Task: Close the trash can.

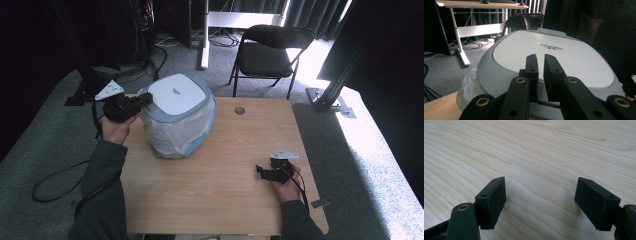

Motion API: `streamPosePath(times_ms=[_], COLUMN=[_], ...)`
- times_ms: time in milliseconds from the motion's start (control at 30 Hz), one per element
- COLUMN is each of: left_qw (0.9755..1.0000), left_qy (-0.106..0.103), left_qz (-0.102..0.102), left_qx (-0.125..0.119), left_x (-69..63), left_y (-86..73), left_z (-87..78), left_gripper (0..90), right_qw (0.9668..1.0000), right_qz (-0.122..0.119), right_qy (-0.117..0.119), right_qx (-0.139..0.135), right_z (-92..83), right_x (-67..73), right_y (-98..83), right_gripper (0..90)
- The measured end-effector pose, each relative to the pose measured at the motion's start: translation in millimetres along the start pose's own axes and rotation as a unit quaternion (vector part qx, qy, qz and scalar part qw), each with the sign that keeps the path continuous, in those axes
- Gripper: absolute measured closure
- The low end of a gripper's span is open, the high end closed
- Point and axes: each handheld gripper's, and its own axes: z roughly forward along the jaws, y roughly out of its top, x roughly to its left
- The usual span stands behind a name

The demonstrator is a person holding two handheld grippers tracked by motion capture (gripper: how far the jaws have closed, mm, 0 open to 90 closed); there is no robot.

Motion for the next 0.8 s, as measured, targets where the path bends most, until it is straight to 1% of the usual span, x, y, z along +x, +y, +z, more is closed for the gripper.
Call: streamPosePath(times_ms=[67, 133, 167, 233, 367, 433, 500, 533, 567, 633, 667, 733, 767, 800], left_qw=[1.0000, 1.0000, 1.0000, 0.9999, 0.9995, 0.9993, 0.9988, 0.9988, 0.9985, 0.9983, 0.9982, 0.9980, 0.9980, 0.9979], left_qy=[-0.001, -0.002, -0.002, -0.003, -0.010, -0.011, -0.019, -0.019, -0.022, -0.020, -0.024, -0.025, -0.025, -0.025], left_qz=[0.002, 0.008, 0.008, 0.015, 0.023, 0.022, 0.026, 0.026, 0.031, 0.039, 0.040, 0.047, 0.047, 0.051], left_qx=[0.001, -0.002, -0.005, -0.006, -0.019, -0.027, -0.038, -0.038, -0.039, -0.037, -0.038, -0.035, -0.035, -0.030], left_x=[-2.5, -6.1, -8.6, -13.9, -26.1, -32.3, -39.2, -39.2, -45.2, -51.2, -54.4, -59.3, -59.3, -62.9], left_y=[-0.9, -1.7, -2.4, -4.1, -9.5, -12.8, -16.9, -16.9, -20.5, -24.5, -27.7, -33.8, -33.8, -40.2], left_z=[-3.3, -7.7, -9.7, -13.9, -22.9, -28.1, -34.3, -34.3, -38.0, -41.0, -43.0, -44.7, -44.7, -45.7], left_gripper=[79.1, 77.5, 76.6, 75.8, 74.5, 74.5, 74.5, 74.6, 74.6, 74.5, 74.1, 72.5, 70.7, 70.7], right_qw=[1.0000, 1.0000, 1.0000, 1.0000, 1.0000, 1.0000, 1.0000, 1.0000, 1.0000, 1.0000, 1.0000, 1.0000, 1.0000, 1.0000], right_qz=[0.001, 0.001, 0.001, 0.002, 0.002, 0.002, 0.002, 0.002, 0.002, 0.002, 0.002, 0.002, 0.002, 0.001], right_qy=[0.000, 0.000, 0.000, 0.000, 0.000, 0.000, 0.000, 0.000, 0.000, 0.000, -0.001, -0.001, -0.001, -0.001], right_qx=[0.000, 0.000, 0.000, 0.000, 0.000, 0.000, 0.000, 0.000, 0.000, 0.000, 0.000, 0.000, 0.000, 0.000], right_z=[0.0, 0.0, 0.0, -0.1, 0.0, 0.0, -0.1, -0.1, -0.2, -0.2, -0.2, -0.1, -0.1, -0.1], right_x=[0.2, 0.2, 0.2, 0.3, 0.3, 0.3, 0.3, 0.3, 0.3, 0.3, 0.3, 0.3, 0.3, 0.2], right_y=[0.0, 0.0, 0.0, 0.0, 0.0, 0.0, 0.1, 0.1, 0.0, 0.0, 0.0, 0.0, 0.0, 0.0], right_gripper=[24.2, 24.2, 24.2, 24.3, 24.2, 24.2, 24.3, 24.3, 24.2, 24.2, 24.2, 24.2, 24.2, 24.2])
